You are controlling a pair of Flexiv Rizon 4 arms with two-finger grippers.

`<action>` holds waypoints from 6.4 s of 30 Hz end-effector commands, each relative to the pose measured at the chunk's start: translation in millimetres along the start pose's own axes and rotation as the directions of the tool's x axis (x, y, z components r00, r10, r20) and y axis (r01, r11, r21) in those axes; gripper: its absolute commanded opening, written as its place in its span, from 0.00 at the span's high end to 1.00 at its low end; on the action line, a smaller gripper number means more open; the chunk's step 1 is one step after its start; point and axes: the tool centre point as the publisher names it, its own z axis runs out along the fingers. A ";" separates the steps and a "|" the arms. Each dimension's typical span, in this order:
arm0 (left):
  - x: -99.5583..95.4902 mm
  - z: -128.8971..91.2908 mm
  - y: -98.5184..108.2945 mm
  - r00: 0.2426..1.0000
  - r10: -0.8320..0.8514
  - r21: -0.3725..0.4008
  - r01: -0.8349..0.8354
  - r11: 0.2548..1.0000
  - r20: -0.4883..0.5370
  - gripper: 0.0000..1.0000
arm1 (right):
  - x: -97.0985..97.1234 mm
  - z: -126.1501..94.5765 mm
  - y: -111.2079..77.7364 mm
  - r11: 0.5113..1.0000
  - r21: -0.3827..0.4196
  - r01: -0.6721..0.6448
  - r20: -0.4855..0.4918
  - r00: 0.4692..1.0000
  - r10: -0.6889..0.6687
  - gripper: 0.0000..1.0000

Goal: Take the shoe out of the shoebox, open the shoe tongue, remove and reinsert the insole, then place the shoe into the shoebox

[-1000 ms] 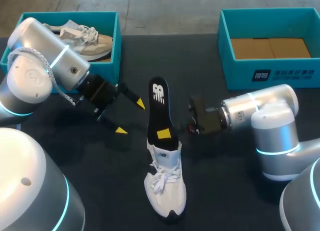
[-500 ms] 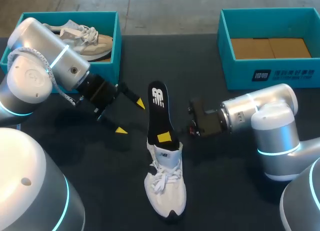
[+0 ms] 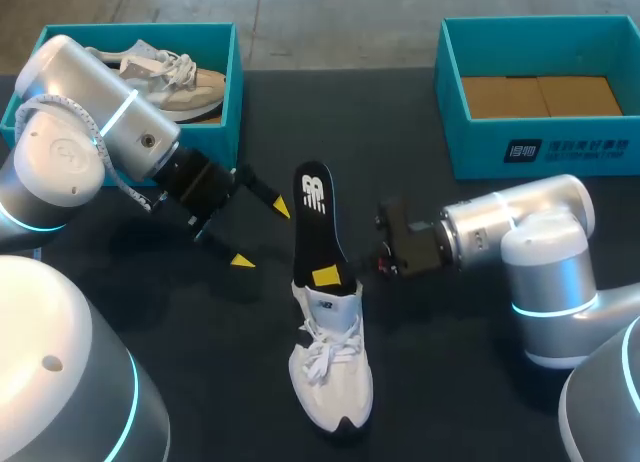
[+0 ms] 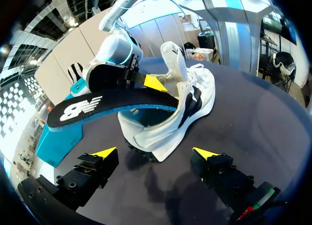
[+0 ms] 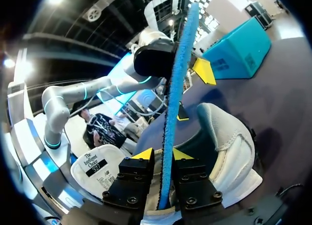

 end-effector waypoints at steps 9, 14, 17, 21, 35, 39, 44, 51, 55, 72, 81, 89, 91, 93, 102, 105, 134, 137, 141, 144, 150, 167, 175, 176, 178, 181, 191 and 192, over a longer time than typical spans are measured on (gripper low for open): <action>-0.2 0.3 0.0 1.000 0.000 -0.003 0.000 1.000 -0.002 0.00 | 1.0 2.9 10.4 1.000 0.003 0.022 0.006 1.000 -0.022 0.80; -0.2 0.3 0.0 1.000 0.000 -0.003 0.000 1.000 -0.002 0.00 | 4.1 4.6 14.6 0.999 0.000 0.035 0.011 0.999 -0.035 0.78; -0.2 0.3 0.0 1.000 0.000 -0.003 0.000 1.000 -0.002 0.00 | 5.4 5.3 17.5 0.999 -0.004 0.043 0.013 0.999 -0.043 0.78; -0.2 0.3 0.0 1.000 0.000 -0.003 0.000 1.000 -0.002 0.00 | 6.0 7.1 21.8 0.998 -0.004 0.055 0.012 0.998 -0.055 0.79; -0.2 0.3 0.0 1.000 0.000 -0.003 0.000 1.000 -0.002 0.00 | -0.6 10.1 25.0 0.999 0.022 0.042 0.000 0.999 -0.042 1.00; -0.2 0.3 0.0 1.000 0.000 -0.003 0.000 1.000 -0.002 0.00 | -0.7 8.4 23.1 0.999 0.027 0.033 0.002 0.999 -0.033 1.00; -0.2 0.3 0.0 1.000 0.000 -0.003 0.000 1.000 -0.002 0.00 | -0.8 5.6 18.8 0.999 0.029 0.021 0.007 1.000 -0.021 1.00; -0.2 0.3 0.0 1.000 0.000 -0.003 0.000 1.000 -0.002 0.00 | -0.2 4.2 11.8 1.000 0.028 0.004 0.012 1.000 -0.004 1.00; -0.2 0.3 0.0 1.000 0.000 -0.003 0.000 1.000 -0.002 0.00 | -0.1 5.2 7.1 0.999 0.031 -0.005 0.010 1.000 0.004 1.00; -0.2 0.3 0.0 1.000 0.000 -0.003 0.000 1.000 -0.002 0.00 | 0.4 9.5 -15.6 0.999 0.023 -0.044 0.001 0.999 0.044 1.00; -0.2 0.3 0.0 1.000 0.000 -0.003 0.000 1.000 -0.002 0.00 | 2.6 8.0 -10.3 0.999 0.017 -0.031 0.006 1.000 0.031 0.97; -0.2 0.3 0.0 1.000 0.000 -0.003 0.000 1.000 -0.002 0.00 | 1.9 7.4 2.5 1.000 0.016 -0.002 0.009 1.000 0.002 0.75; -0.2 0.3 0.0 1.000 0.000 -0.003 0.000 1.000 -0.002 0.00 | 1.8 7.6 5.8 1.000 0.021 0.007 0.008 1.000 -0.007 0.75; -0.2 0.3 0.0 1.000 0.000 -0.003 0.000 1.000 -0.002 0.00 | 1.5 7.9 8.8 1.000 0.025 0.012 0.007 1.000 -0.013 0.77; -0.2 0.3 0.0 1.000 0.000 -0.003 0.000 1.000 -0.002 0.00 | 0.7 9.6 19.7 0.998 0.044 0.034 -0.002 0.999 -0.034 0.78; -0.2 0.3 0.0 1.000 0.000 -0.003 0.000 1.000 -0.002 0.00 | 0.8 9.6 22.0 0.998 0.051 0.036 -0.003 0.999 -0.036 0.82; -0.2 0.3 0.0 1.000 0.000 -0.003 0.000 1.000 -0.002 0.00 | -3.2 9.0 0.6 0.997 0.065 -0.030 0.002 1.000 0.030 1.00; -0.2 0.3 0.0 1.000 0.000 -0.003 0.000 1.000 -0.002 0.00 | -2.3 9.0 -3.3 0.997 0.062 -0.035 0.003 0.999 0.035 1.00; -0.2 0.3 0.0 1.000 0.000 -0.003 0.000 1.000 -0.002 0.00 | -2.0 10.4 -8.6 0.997 0.063 -0.045 0.002 0.999 0.045 1.00; -0.2 0.3 0.0 1.000 0.000 -0.003 0.000 1.000 -0.002 0.00 | -2.0 11.0 -11.3 0.997 0.062 -0.050 0.001 0.999 0.050 1.00; -0.2 0.3 0.0 1.000 0.000 -0.003 0.000 1.000 -0.002 0.00 | 0.0 10.4 -10.2 0.997 0.062 -0.052 0.005 0.999 0.052 1.00; -0.2 0.3 0.0 1.000 0.000 -0.003 0.000 1.000 -0.002 0.00 | -1.7 10.0 18.7 0.996 0.088 0.008 0.003 1.000 -0.008 0.84; -0.2 0.3 0.0 1.000 0.000 -0.003 0.000 1.000 -0.002 0.00 | -3.0 10.3 22.6 0.995 0.098 0.011 0.001 1.000 -0.011 0.91; -0.2 0.3 0.0 1.000 0.000 -0.003 0.000 1.000 -0.002 0.00 | -3.0 10.3 22.7 0.995 0.098 0.010 0.001 1.000 -0.011 0.97; -0.2 0.3 0.0 1.000 0.000 -0.003 0.000 1.000 -0.002 0.00 | -3.3 10.2 22.8 0.995 0.099 0.009 0.001 1.000 -0.009 1.00; -0.2 0.3 0.0 1.000 0.000 -0.003 0.000 1.000 -0.002 0.00 | -4.5 10.4 21.8 0.995 0.101 0.004 0.000 1.000 -0.004 1.00; -0.2 0.3 0.0 1.000 0.000 -0.003 0.000 1.000 -0.002 0.00 | -8.8 10.8 10.9 0.993 0.107 -0.046 -0.004 0.999 0.047 1.00; -0.2 0.3 0.0 1.000 0.000 -0.003 0.000 1.000 -0.002 0.00 | -8.5 11.2 8.9 0.993 0.106 -0.050 -0.004 0.999 0.051 1.00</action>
